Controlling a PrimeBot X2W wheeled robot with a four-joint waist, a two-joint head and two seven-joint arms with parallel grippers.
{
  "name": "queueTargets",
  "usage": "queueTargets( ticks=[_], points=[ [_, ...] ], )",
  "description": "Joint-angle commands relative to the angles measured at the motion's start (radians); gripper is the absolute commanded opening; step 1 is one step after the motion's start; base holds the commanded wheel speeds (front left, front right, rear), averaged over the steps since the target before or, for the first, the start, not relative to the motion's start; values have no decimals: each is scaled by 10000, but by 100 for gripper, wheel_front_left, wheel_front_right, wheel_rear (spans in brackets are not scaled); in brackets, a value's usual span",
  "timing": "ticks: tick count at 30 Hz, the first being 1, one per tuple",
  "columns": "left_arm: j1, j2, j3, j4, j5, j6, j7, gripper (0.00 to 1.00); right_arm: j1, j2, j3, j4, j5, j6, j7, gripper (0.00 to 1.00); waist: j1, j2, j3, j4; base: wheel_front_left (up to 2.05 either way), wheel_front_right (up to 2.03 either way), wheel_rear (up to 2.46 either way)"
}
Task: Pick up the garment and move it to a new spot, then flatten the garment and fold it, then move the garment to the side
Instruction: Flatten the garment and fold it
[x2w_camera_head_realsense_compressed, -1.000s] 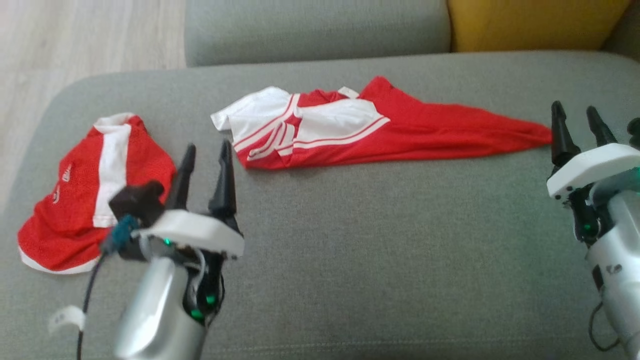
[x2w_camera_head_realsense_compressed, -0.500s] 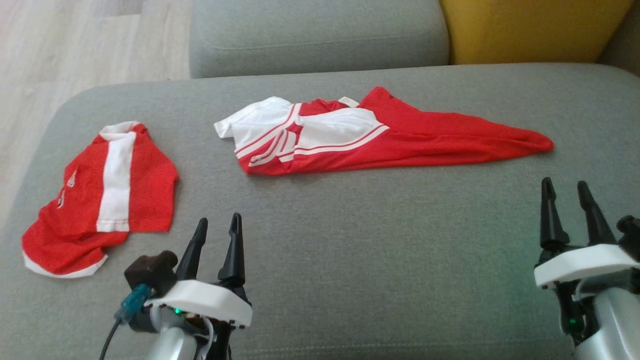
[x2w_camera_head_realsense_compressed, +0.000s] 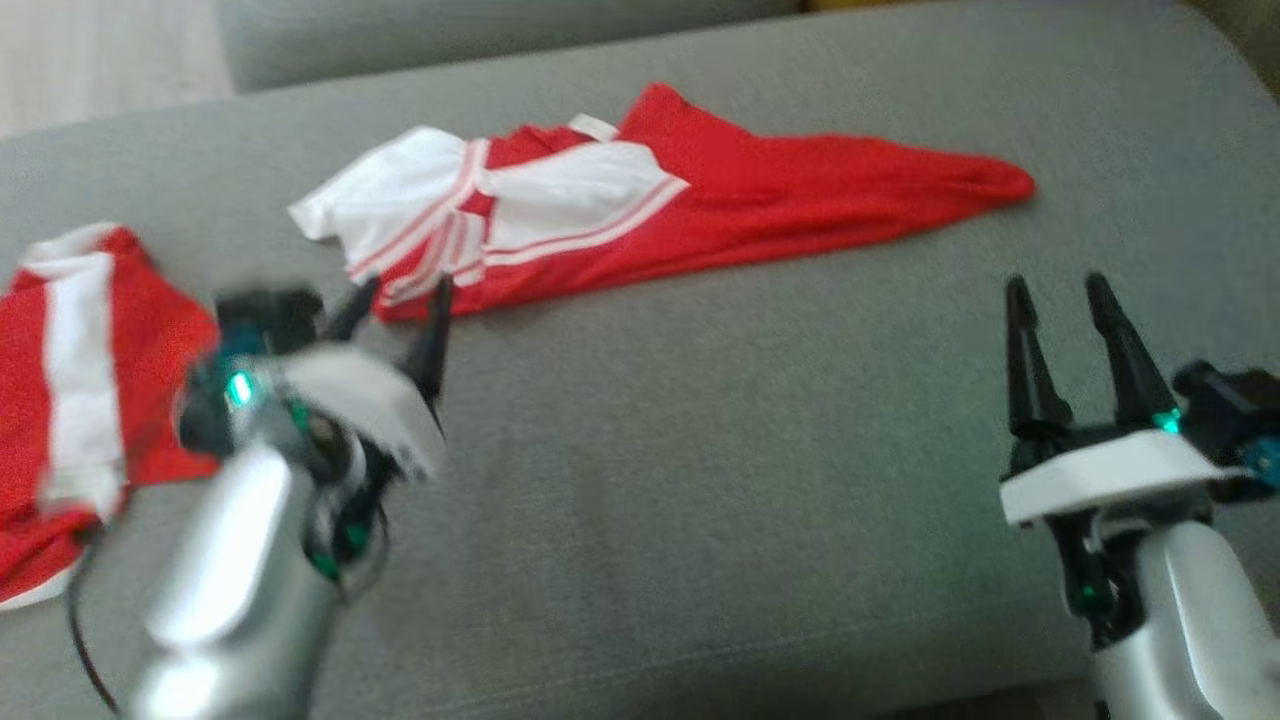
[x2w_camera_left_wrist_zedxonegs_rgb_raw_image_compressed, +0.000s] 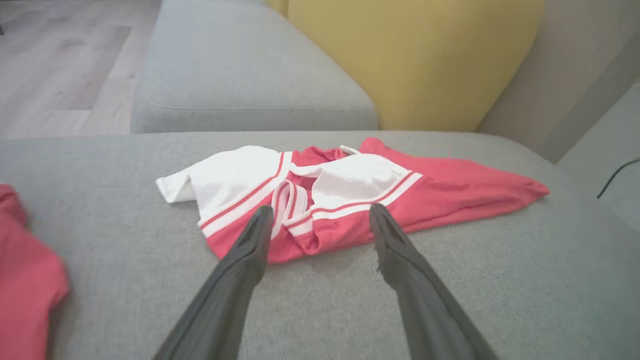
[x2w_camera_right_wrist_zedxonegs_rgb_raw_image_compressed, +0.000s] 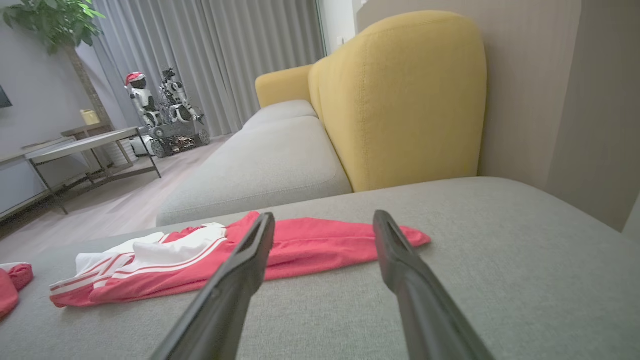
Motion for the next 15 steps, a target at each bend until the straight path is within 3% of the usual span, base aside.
queueTargets(
  ticks=[1,10,15],
  points=[
    [-1381,616,369,-37,-96,-265,982,100,-802,64,444,-583,-90,75,36,100,0,-1,948,-895,0,0,0],
    [-4294,1986,842,1746,-683,-640,4254,100,-1921,259,1497,-785,-211,75,-32,100,0,-1,2055,-2028,0,0,0],
    [-5416,2415,916,2709,-794,-591,5409,100,-2270,350,1811,-796,-142,75,-189,100,0,-1,2417,-2412,0,0,0]
  ],
)
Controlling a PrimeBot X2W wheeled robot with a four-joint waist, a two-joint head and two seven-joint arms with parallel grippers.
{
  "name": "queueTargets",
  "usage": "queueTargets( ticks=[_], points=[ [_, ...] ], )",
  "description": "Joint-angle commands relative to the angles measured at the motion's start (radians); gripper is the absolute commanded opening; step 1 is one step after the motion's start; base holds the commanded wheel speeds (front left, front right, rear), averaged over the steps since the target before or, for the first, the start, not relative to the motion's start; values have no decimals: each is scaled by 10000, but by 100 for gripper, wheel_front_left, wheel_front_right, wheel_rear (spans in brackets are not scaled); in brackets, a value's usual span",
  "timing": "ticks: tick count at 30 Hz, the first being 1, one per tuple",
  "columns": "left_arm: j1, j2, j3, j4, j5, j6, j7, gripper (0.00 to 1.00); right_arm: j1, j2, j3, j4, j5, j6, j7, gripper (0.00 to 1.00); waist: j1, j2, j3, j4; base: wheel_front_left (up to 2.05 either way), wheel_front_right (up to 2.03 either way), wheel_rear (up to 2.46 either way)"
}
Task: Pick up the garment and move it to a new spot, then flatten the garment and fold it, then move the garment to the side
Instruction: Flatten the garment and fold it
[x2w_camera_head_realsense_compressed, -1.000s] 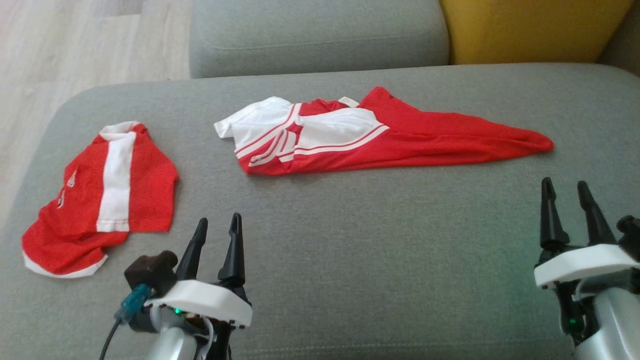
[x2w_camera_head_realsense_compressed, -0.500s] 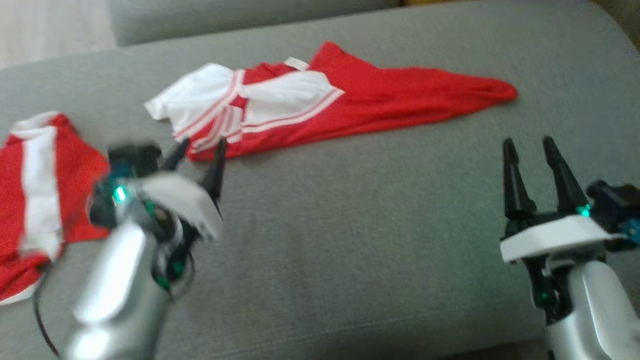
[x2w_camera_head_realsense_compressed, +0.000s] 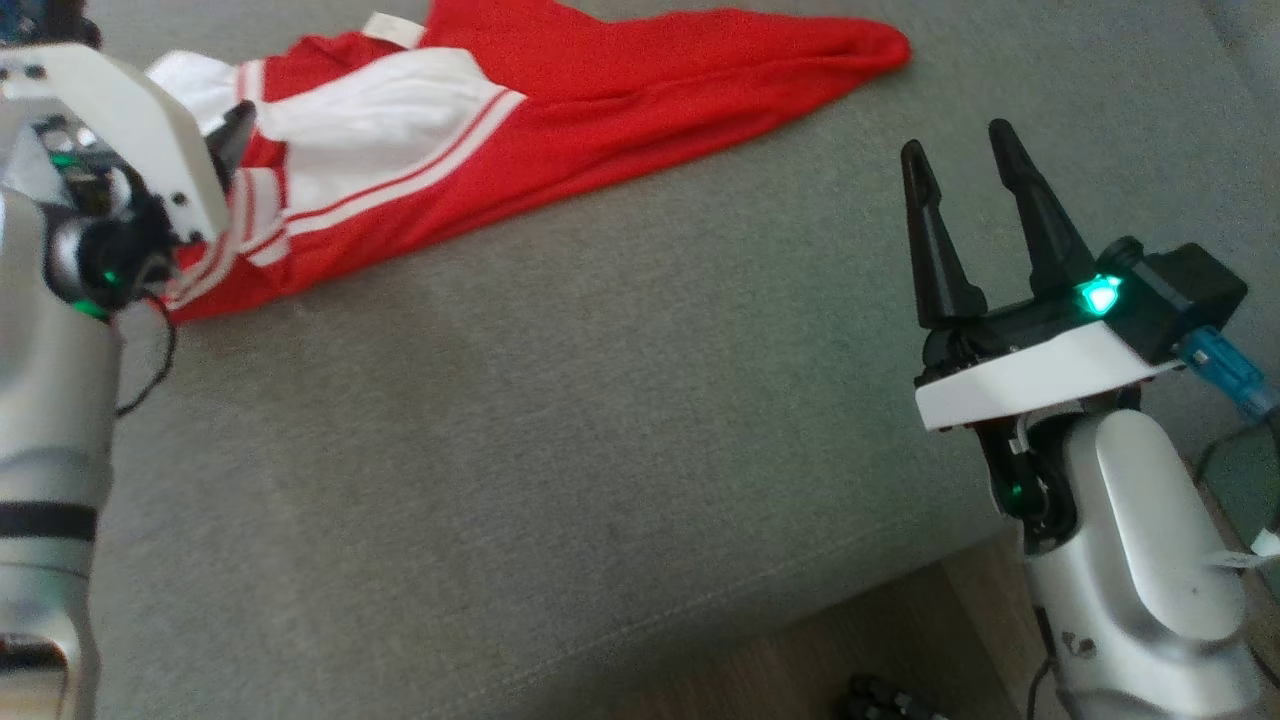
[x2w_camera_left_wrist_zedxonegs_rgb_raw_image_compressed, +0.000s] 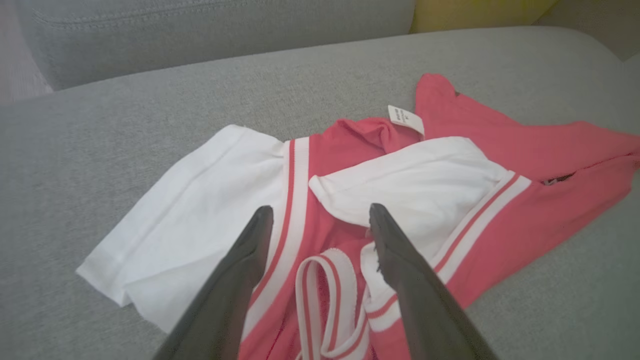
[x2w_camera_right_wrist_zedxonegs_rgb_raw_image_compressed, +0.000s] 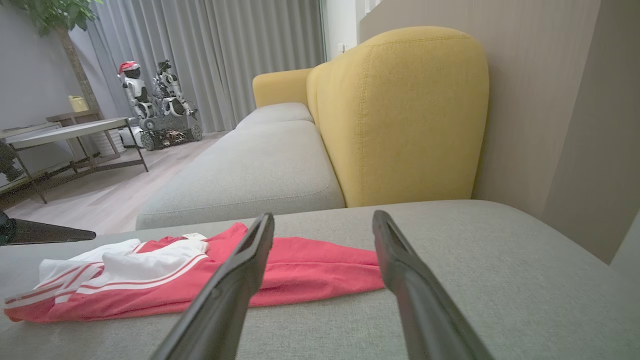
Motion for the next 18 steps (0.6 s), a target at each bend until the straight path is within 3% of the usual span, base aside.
queueTargets(
  ticks=[1,18],
  points=[
    [-588,559,255,-147,62,11,154,100,-290,79,209,-360,44,75,-122,100,-2,0,388,-382,0,0,0],
    [-1641,518,-235,1234,342,-169,-178,100,-414,220,235,-111,91,75,-468,100,-2,0,990,-728,0,0,0]
  ],
)
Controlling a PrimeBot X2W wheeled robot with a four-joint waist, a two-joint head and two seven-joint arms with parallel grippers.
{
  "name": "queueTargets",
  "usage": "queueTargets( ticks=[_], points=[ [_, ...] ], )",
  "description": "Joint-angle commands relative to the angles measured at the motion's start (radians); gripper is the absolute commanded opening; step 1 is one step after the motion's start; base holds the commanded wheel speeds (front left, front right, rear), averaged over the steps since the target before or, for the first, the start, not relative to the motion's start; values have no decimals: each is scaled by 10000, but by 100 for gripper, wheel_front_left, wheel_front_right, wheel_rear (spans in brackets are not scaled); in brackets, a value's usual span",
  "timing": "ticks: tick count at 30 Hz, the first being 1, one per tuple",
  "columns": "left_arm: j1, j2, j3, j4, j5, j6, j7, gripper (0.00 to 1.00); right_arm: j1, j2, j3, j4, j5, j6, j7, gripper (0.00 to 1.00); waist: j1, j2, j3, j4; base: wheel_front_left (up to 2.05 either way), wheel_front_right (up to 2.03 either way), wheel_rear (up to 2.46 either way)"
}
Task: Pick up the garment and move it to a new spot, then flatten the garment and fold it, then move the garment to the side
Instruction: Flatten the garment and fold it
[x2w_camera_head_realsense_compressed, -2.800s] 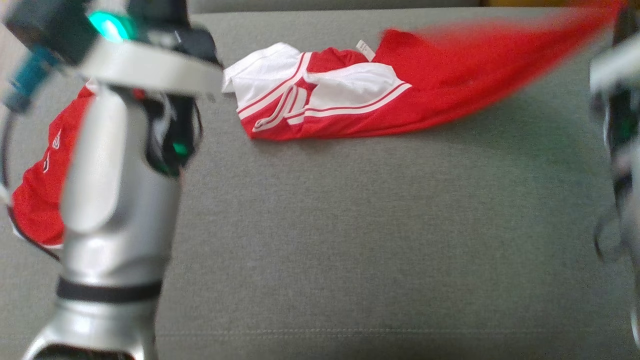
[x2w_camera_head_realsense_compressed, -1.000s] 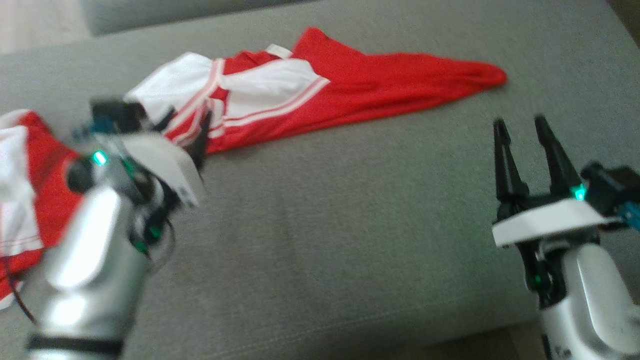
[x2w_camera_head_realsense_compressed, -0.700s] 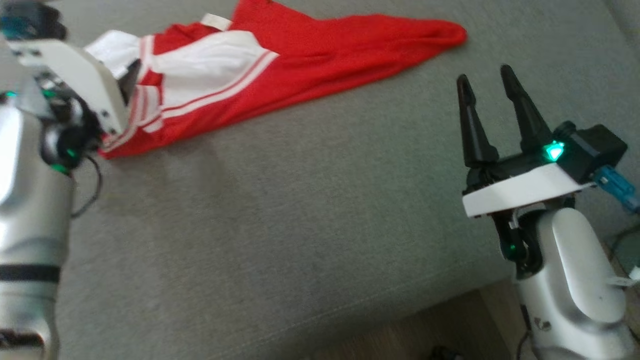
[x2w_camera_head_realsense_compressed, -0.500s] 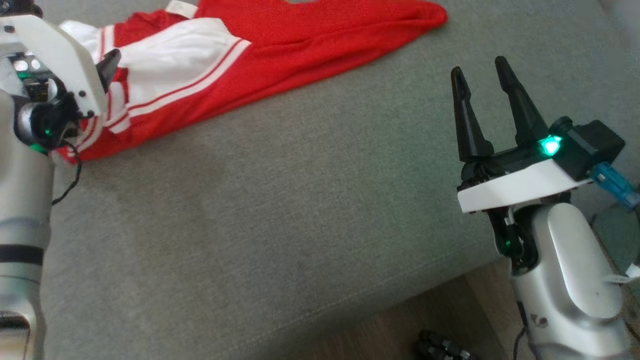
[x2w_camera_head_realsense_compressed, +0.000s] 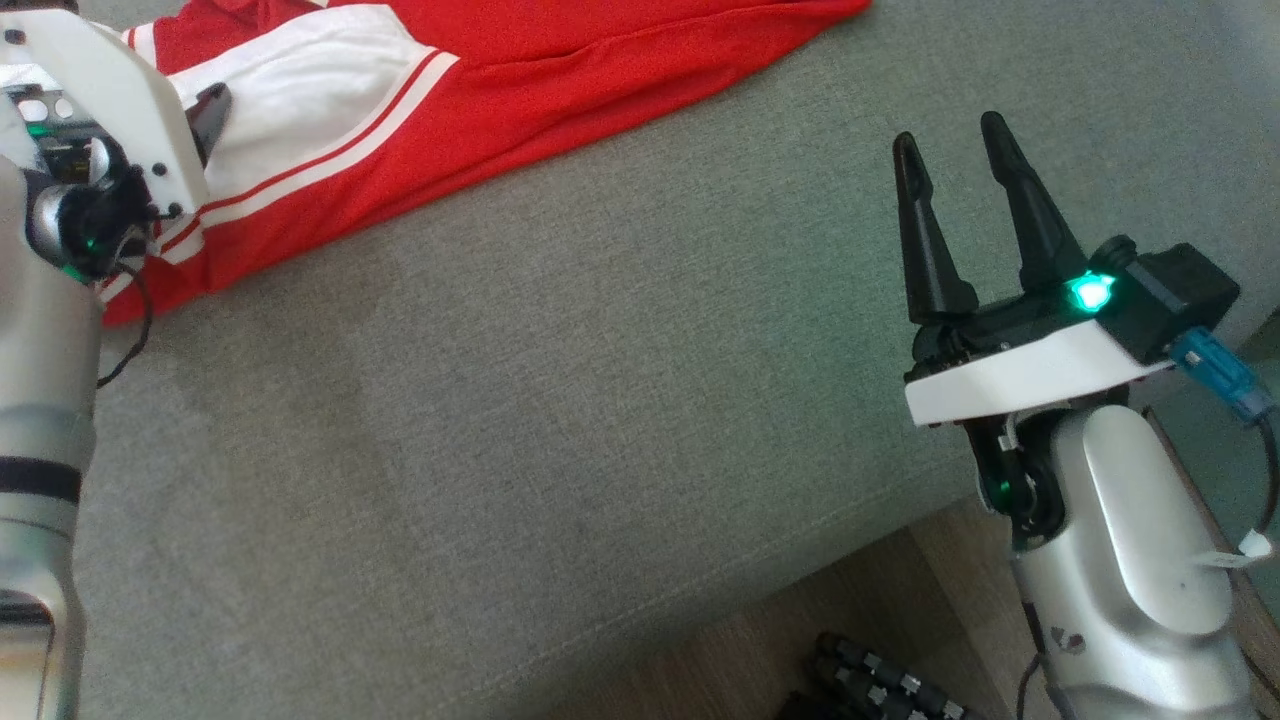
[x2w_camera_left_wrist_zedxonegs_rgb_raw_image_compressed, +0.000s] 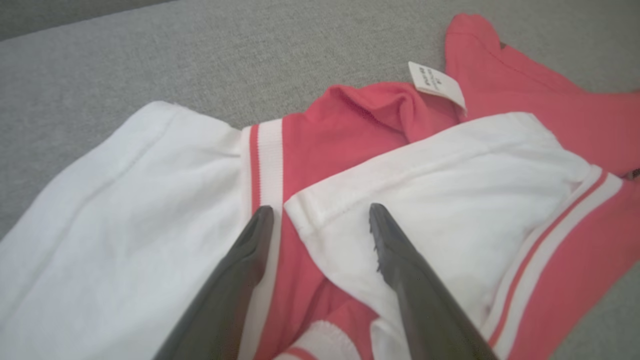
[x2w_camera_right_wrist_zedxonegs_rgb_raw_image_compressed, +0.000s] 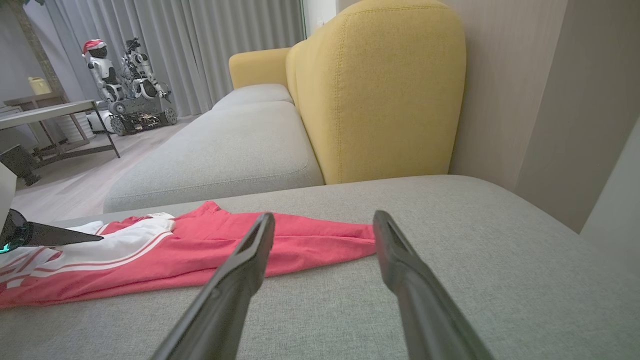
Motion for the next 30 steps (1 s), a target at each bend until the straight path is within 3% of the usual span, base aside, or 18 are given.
queueTargets(
  ticks=[1,5,8,19,30],
  points=[
    [-585,412,157,-194,85,-48,-112,100,-285,77,104,-264,37,75,-105,100,-1,0,-8,21,0,0,0],
    [-672,388,116,20,62,-87,-270,100,-344,91,91,-220,15,75,-102,100,-1,0,-35,44,0,0,0],
    [-735,330,119,157,-61,-175,-308,0,-365,100,130,-193,16,75,-117,100,-1,0,-26,51,0,0,0],
    [-927,147,24,452,-252,-361,-780,0,-344,112,-61,-97,-67,75,-116,100,-1,0,-118,210,0,0,0],
    [-607,-170,-403,-85,-610,-640,-1799,0,-298,-140,-468,35,-207,75,206,100,-1,0,-956,1093,0,0,0]
  ],
)
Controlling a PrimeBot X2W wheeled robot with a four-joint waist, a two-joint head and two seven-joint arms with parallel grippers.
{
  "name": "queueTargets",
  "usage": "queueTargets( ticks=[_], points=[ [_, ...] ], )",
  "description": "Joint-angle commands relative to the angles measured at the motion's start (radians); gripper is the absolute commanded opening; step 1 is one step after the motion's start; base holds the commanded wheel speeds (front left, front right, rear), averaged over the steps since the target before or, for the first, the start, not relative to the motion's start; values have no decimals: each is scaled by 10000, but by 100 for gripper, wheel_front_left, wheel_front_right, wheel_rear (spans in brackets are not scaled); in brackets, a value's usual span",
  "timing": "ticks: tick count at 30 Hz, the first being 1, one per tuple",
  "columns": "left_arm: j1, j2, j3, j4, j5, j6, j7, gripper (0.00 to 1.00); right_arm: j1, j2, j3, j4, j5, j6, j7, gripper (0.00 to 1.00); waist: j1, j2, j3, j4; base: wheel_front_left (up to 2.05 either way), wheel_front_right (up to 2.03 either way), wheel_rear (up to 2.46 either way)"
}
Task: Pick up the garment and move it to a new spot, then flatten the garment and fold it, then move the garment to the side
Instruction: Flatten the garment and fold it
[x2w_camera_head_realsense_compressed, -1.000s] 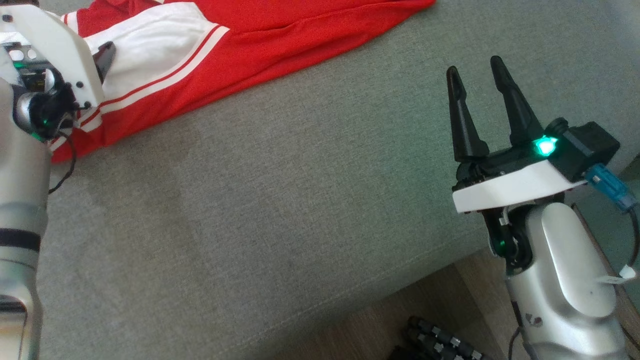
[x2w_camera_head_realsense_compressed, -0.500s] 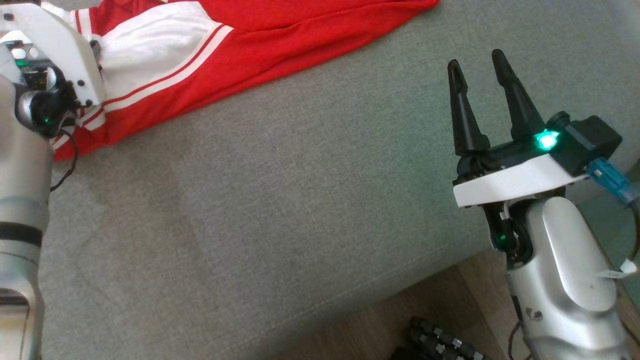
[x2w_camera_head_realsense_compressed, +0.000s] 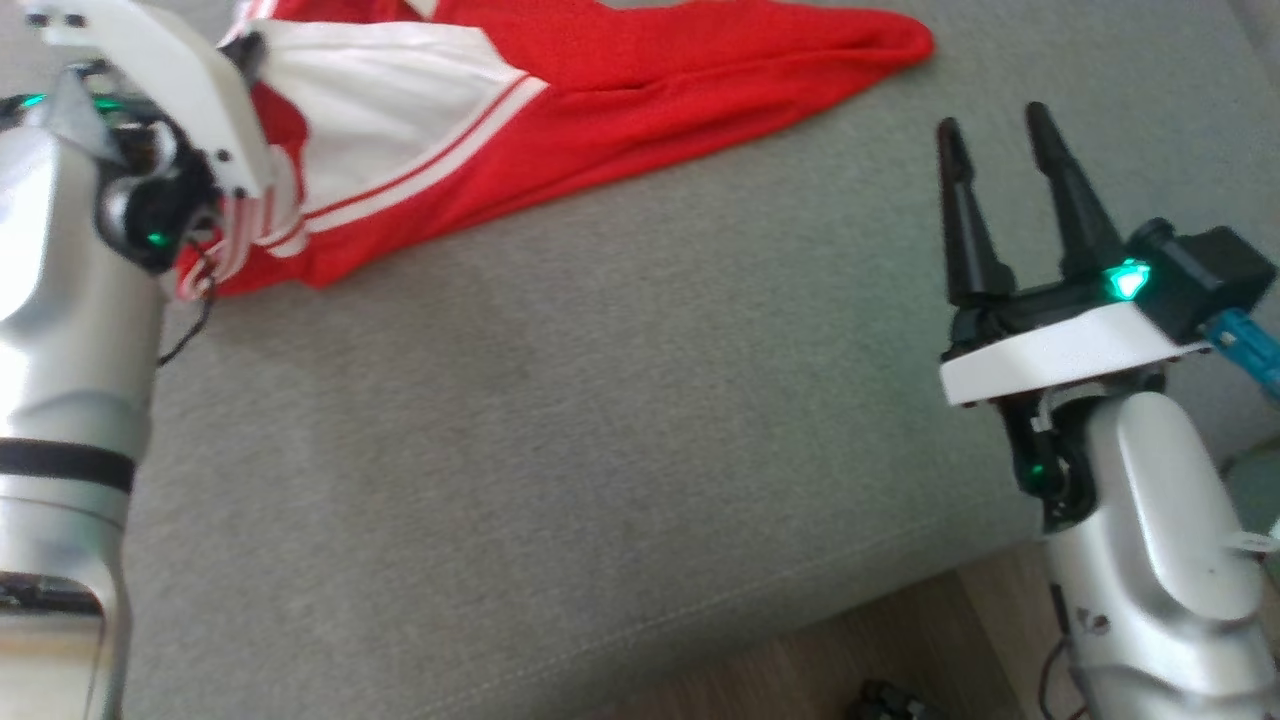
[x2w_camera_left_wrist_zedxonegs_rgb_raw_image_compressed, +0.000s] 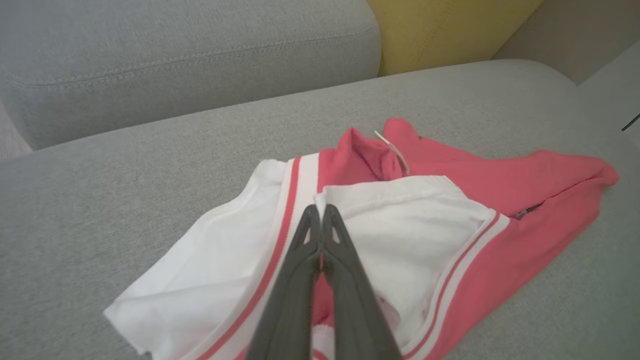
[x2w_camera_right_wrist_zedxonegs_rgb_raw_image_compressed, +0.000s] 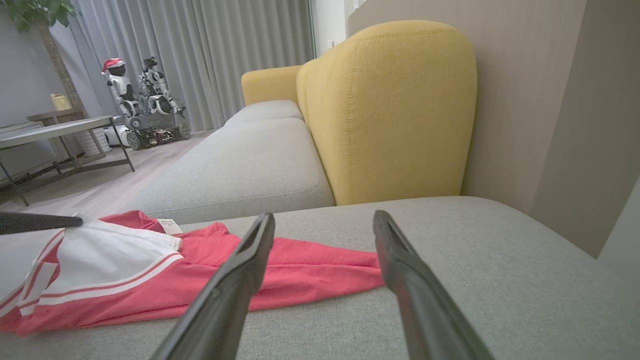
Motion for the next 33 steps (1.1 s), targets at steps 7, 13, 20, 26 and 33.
queueTargets(
  ticks=[7,13,20,26,33],
  points=[
    [219,272,-252,-1692,-533,-67,-846,0,-61,-275,-125,-330,-143,75,324,100,0,0,-684,877,0,0,0],
    [534,518,-941,-3307,-477,-70,-2335,0,111,-299,-349,-419,-168,75,398,100,0,0,-1002,1320,0,0,0],
    [1703,1003,-2608,-5186,-945,-71,-2507,0,344,-241,-525,-448,-174,75,475,100,0,0,-1444,1639,0,0,0],
    [3505,1697,-3089,-6996,-1138,40,-2652,0,808,-281,-1072,-491,-102,75,591,100,0,0,-1953,2115,0,0,0],
    [5334,2329,-3180,-8004,-1197,700,-2799,0,1459,-338,-1785,-640,-136,75,845,100,0,0,-2445,2933,0,0,0]
  ],
)
